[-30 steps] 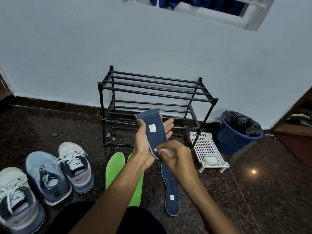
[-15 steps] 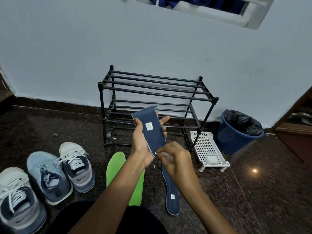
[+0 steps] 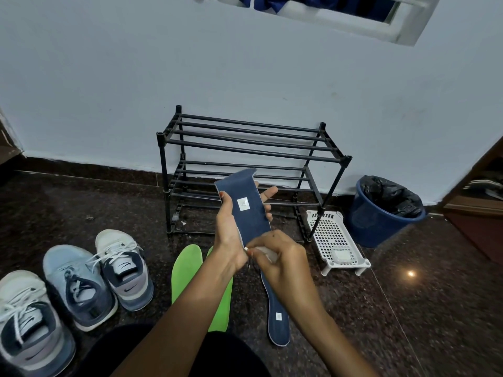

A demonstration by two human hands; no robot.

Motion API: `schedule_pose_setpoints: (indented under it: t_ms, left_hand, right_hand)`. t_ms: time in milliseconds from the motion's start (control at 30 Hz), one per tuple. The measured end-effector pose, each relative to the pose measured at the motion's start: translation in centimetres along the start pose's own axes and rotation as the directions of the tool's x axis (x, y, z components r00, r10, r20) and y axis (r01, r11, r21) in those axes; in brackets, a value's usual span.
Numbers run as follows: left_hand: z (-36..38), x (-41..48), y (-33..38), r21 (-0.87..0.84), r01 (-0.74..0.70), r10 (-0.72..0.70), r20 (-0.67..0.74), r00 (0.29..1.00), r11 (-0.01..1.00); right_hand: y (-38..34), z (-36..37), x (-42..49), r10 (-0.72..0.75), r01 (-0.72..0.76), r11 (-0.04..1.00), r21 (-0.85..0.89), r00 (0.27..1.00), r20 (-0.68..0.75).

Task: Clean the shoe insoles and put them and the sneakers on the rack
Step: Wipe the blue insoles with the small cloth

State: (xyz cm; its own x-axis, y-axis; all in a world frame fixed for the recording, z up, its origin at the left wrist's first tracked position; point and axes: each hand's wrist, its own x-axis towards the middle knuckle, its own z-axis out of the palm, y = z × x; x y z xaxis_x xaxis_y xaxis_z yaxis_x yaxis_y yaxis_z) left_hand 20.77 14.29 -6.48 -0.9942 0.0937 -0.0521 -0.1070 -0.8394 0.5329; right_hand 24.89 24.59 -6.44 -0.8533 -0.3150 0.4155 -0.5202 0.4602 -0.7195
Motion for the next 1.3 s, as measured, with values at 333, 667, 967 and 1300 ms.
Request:
schedule_pose_setpoints:
  t_ms: [333, 667, 967, 1300]
  left_hand:
    - [1.0, -0.7, -0.1, 0.031, 0.014, -0.015, 0.023, 1.0, 0.999]
    - [0.8, -0.4, -0.4, 0.029, 0.041, -0.041, 0.007, 0.999, 0.999]
    - [0.2, -0.1, -0.2, 0.056, -0.011, 0.014, -0.056, 0.998, 0.998]
    - [0.2, -0.1, 0.0, 0.111, 0.043, -0.036, -0.064, 0.997, 0.993]
  right_hand:
    - [-0.1, 0.1, 0.6, 0.019, -0.021, 0.999, -0.038, 0.999, -0.044]
    - [0.2, -0.1, 1.6, 0.051, -0.063, 0.995, -0.084, 0.99, -0.131]
    - [-0.3, 0.3, 0.4, 0.039, -0.037, 0.999, 0.038, 0.998, -0.053]
    - [0.5, 0.7, 2.4, 0.02, -0.07, 0.981, -0.181, 0.965, -0.263]
